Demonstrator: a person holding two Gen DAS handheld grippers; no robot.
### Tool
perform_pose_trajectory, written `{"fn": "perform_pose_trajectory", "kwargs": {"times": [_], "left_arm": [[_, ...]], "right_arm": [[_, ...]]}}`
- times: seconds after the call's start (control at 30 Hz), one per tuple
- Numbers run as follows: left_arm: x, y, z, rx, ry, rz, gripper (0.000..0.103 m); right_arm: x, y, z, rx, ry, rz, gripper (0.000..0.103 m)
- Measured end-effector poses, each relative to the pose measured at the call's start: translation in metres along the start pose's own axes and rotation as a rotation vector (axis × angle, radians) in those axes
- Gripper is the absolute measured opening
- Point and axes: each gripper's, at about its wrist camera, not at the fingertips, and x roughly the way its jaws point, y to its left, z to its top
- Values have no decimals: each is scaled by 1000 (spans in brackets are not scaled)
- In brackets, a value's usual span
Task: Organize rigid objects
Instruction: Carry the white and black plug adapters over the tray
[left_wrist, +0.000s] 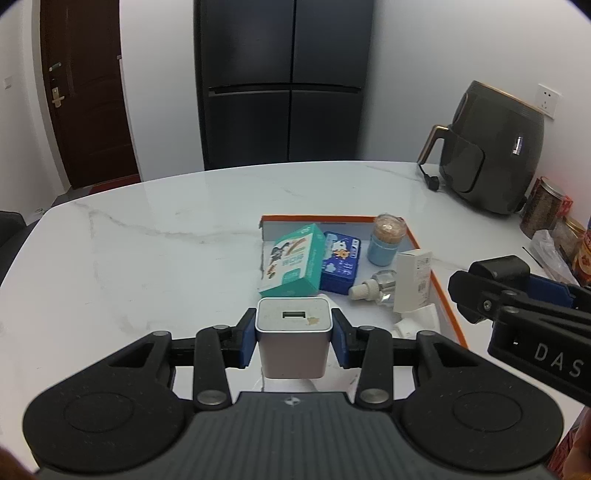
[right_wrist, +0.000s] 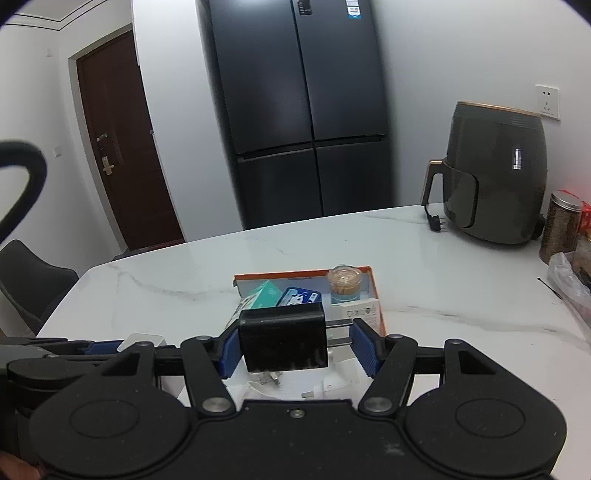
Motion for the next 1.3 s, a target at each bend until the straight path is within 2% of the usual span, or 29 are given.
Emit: {"fn": "perform_pose_trajectory", "kwargs": {"times": [0.57, 1.3], "left_arm": [[7, -20, 1, 27, -2, -29, 41], [24, -39, -2, 53, 36, -71, 41]], "right_arm": [[-7, -16, -1, 17, -12, -27, 74], [3, -34, -1, 35, 11, -60, 74]]}}
